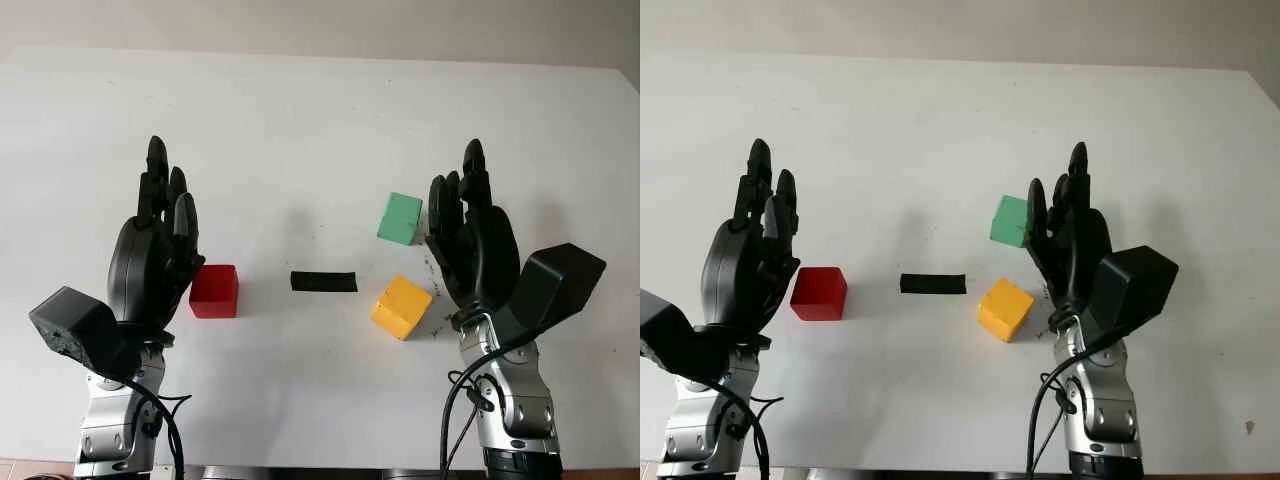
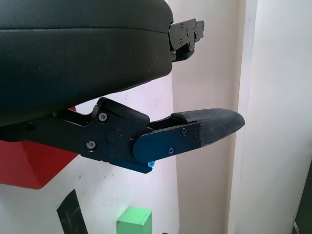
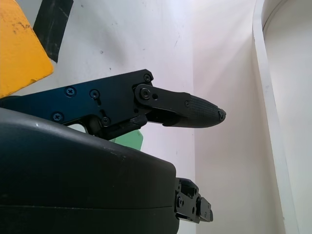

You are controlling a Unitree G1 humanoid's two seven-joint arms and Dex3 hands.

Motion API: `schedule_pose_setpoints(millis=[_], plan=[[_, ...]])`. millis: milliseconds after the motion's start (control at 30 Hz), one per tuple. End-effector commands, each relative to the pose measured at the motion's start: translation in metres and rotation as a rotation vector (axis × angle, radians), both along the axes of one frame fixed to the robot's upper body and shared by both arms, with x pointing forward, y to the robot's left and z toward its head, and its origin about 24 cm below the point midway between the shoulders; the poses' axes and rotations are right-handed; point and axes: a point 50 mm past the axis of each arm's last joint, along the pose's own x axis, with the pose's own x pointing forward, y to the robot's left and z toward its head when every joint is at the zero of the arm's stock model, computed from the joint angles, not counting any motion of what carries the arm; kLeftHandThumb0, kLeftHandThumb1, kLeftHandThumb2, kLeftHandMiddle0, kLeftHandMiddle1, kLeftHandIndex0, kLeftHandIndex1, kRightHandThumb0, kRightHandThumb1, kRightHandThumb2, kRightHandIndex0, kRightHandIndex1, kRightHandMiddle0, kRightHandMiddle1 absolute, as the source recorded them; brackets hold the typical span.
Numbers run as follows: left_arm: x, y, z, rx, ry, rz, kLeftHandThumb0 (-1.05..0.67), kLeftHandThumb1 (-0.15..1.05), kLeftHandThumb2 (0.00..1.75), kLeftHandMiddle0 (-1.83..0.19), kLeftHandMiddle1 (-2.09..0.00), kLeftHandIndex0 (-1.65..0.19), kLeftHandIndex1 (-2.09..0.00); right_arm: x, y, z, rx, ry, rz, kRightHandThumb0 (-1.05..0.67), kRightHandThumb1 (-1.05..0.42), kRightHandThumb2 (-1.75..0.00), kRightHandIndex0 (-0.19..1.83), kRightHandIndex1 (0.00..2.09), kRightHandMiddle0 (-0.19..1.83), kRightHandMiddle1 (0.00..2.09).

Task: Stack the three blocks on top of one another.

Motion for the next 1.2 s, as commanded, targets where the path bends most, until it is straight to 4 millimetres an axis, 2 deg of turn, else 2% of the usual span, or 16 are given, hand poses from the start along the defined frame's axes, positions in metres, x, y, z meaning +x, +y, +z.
schedule_pose_setpoints(millis=[0, 467, 767, 800, 867, 900, 967, 1033, 1167], plan=[[-0.004, -0.001, 0.001, -0.003, -0.009, 0.001, -0.74, 1.05, 0.62, 0.19, 0.00, 0.19, 0.00, -0.003, 0.000, 0.002, 0.009, -0.004, -0.001, -0.55, -1.05, -0.54, -0.19, 0.00, -0.19, 0.00], [0.000, 0.001, 0.005, -0.011, -0.036, 0.006, -0.74, 1.05, 0.61, 0.19, 0.00, 0.19, 0.00, -0.006, -0.001, 0.003, 0.011, 0.015, -0.013, -0.56, -1.05, -0.51, -0.19, 0.00, -0.19, 0.01], [-0.011, 0.022, 0.027, 0.052, -0.135, 0.078, -0.69, 1.05, 0.59, 0.17, -0.04, 0.18, -0.02, -0.005, -0.002, 0.005, 0.005, -0.008, 0.014, -0.54, -1.05, -0.53, -0.19, 0.00, -0.19, 0.00], [-0.013, 0.025, 0.031, 0.069, -0.158, 0.084, -0.67, 1.05, 0.58, 0.11, -0.07, 0.15, -0.04, -0.005, -0.002, 0.005, 0.002, -0.009, 0.015, -0.54, -1.05, -0.53, -0.19, 0.00, -0.19, 0.00], [-0.018, 0.033, 0.040, 0.135, -0.206, 0.116, -0.64, 1.05, 0.53, -0.03, -0.10, 0.05, -0.08, -0.005, -0.002, 0.005, 0.000, -0.007, 0.014, -0.54, -1.05, -0.53, -0.19, 0.00, -0.19, 0.00], [-0.020, 0.036, 0.046, 0.206, -0.226, 0.152, -0.65, 1.05, 0.46, -0.19, -0.11, -0.10, -0.13, -0.005, -0.002, 0.005, -0.004, -0.008, 0.015, -0.55, -1.05, -0.53, -0.19, 0.00, -0.19, 0.00], [-0.026, 0.043, 0.059, 0.356, -0.268, 0.218, -0.68, 1.05, 0.40, -0.31, -0.12, -0.29, -0.20, -0.005, -0.001, 0.006, -0.004, -0.012, 0.019, -0.54, -1.05, -0.54, -0.19, 0.00, -0.19, 0.00], [-0.032, 0.047, 0.069, 0.474, -0.300, 0.246, -0.66, 1.05, 0.25, -0.30, -0.10, -0.36, -0.25, -0.005, -0.001, 0.006, -0.003, -0.013, 0.018, -0.54, -1.05, -0.54, -0.19, 0.00, -0.19, 0.00], [-0.046, 0.049, 0.079, 0.749, -0.229, 0.306, -0.69, 1.00, 0.09, -0.18, -0.03, -0.32, -0.23, -0.005, -0.002, 0.006, 0.002, -0.016, 0.023, -0.54, -1.05, -0.54, -0.19, 0.00, -0.19, 0.00]])
